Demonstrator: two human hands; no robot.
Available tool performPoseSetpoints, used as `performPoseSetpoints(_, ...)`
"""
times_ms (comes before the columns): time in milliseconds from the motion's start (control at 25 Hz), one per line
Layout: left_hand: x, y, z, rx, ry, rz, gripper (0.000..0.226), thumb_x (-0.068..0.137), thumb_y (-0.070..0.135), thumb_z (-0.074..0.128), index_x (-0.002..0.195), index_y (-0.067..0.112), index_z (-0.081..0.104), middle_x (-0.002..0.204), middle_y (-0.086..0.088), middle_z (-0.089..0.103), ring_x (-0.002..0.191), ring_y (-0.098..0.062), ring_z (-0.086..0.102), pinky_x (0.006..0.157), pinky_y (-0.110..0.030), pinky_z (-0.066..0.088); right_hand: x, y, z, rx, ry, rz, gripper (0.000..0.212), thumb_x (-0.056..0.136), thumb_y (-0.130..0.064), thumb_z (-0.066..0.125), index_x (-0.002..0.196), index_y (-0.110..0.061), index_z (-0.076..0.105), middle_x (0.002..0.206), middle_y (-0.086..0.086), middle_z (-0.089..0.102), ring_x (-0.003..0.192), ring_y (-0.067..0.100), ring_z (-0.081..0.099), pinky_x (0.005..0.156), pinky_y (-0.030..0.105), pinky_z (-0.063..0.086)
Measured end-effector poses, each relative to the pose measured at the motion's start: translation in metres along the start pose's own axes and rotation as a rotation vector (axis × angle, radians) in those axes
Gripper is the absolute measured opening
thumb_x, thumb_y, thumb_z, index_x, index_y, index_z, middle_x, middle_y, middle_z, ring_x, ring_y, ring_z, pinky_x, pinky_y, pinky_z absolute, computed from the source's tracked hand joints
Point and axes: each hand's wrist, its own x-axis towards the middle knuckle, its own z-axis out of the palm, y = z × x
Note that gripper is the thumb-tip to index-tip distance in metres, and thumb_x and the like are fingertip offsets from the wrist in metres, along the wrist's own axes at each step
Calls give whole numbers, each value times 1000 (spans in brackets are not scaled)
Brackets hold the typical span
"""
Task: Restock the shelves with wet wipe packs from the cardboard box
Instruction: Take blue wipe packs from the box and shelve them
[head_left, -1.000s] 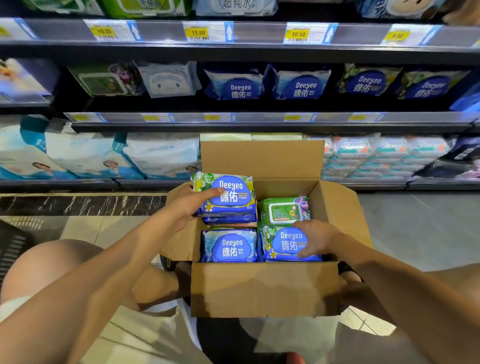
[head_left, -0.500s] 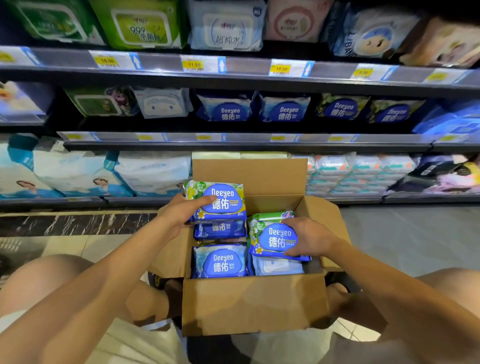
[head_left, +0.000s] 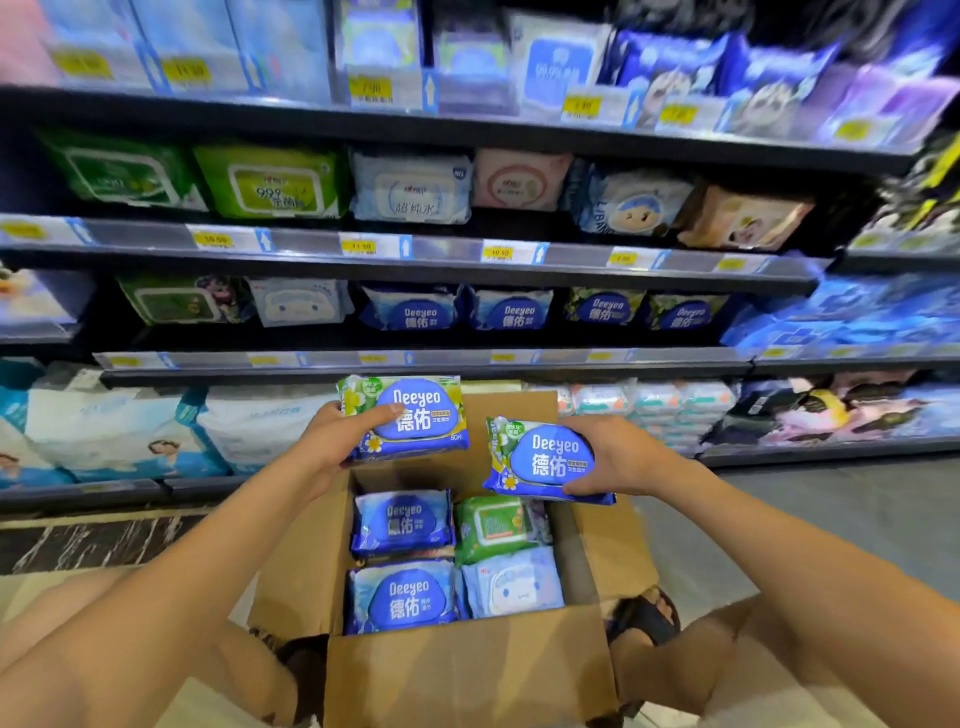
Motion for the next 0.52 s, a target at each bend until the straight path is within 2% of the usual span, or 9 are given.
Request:
performPoseSetpoints(120,-5,26,10,0,-52,61,49,80,41,85,116,13,68,86,-2,81,70,-15,76,67,-30,55,-12,1,-37,-35,67,-2,79,63,-57,83,132,-31,56,115,-9,68,97,14,63,76,28,53)
performPoseSetpoints(280,-14,57,28,14,-108,124,54,80,42,86,120,11,69,94,-5,82,84,-23,77,78,-37,61,-30,4,-76,-90,138,-1,78,62,-60,83,130,-34,55,113,-13,67,94,10,62,71,24,48)
performPoseSetpoints(520,-27,80,56,17,-138,175,58,78,44,87,121,13,64,94,-5,82,81,-21,78,71,-34,60,-62,16,-116,-91,197,15,86,64,-59,84,139,-34,51,116,-13,65,98,11,62,74,25,51)
